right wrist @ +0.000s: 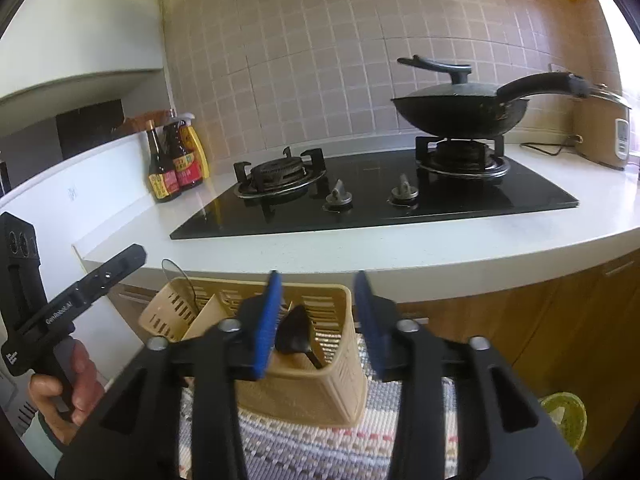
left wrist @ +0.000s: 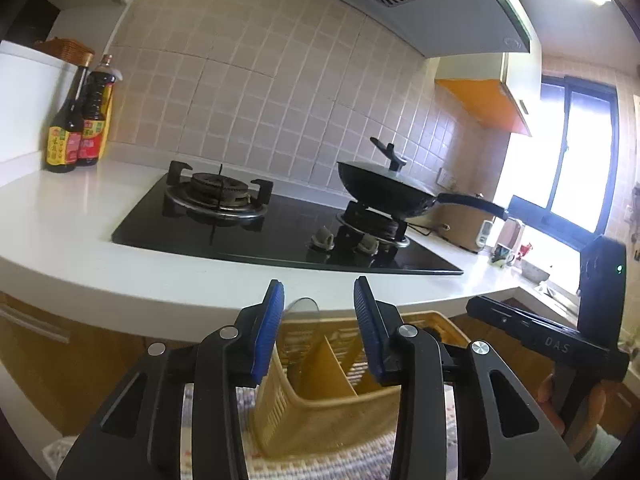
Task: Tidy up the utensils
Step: 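Open both tools to drop the spoons into the yellow basket, then return to the table and grasp a clear spoon with each tool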
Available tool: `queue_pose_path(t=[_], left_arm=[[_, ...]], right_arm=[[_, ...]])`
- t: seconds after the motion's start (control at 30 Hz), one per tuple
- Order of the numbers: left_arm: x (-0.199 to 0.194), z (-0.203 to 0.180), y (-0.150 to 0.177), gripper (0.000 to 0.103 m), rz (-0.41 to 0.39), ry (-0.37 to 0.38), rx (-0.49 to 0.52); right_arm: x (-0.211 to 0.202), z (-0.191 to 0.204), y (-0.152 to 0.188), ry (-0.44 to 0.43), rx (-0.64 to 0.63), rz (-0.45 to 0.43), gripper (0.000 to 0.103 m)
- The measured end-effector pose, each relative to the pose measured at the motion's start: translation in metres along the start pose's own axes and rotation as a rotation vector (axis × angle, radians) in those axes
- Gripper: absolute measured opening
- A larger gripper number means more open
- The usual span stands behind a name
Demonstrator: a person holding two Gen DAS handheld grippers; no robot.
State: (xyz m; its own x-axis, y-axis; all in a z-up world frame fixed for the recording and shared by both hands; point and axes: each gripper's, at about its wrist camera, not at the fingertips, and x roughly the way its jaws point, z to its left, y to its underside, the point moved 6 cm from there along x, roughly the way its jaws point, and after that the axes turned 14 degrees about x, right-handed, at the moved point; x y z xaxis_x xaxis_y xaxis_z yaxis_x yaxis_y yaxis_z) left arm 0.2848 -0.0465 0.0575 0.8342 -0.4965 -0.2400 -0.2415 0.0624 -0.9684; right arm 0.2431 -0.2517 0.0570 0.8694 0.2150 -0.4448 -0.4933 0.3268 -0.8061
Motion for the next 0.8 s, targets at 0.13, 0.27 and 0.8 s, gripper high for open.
queue_pose_path(t=[0.13,0.27,0.8], left_arm=[[-0.025,-0.003,-0.005,0.035,0.016,0.010,-0.010],[-0.048,-0.010,-0.003,0.036,0.048,0.022,-0.008],[-0.084,-0.015,0.121,0.037,0.595,-0.031,0.030]], right_arm=[[-0.018,0.004,0.006,0.029,-0.009,0.033,0.038],[-0.032,0.008,0.021,0.062,-0.019,0.090,0.041],[-0.035,0.008,0.186,0.132,0.036,0.763,0.041]])
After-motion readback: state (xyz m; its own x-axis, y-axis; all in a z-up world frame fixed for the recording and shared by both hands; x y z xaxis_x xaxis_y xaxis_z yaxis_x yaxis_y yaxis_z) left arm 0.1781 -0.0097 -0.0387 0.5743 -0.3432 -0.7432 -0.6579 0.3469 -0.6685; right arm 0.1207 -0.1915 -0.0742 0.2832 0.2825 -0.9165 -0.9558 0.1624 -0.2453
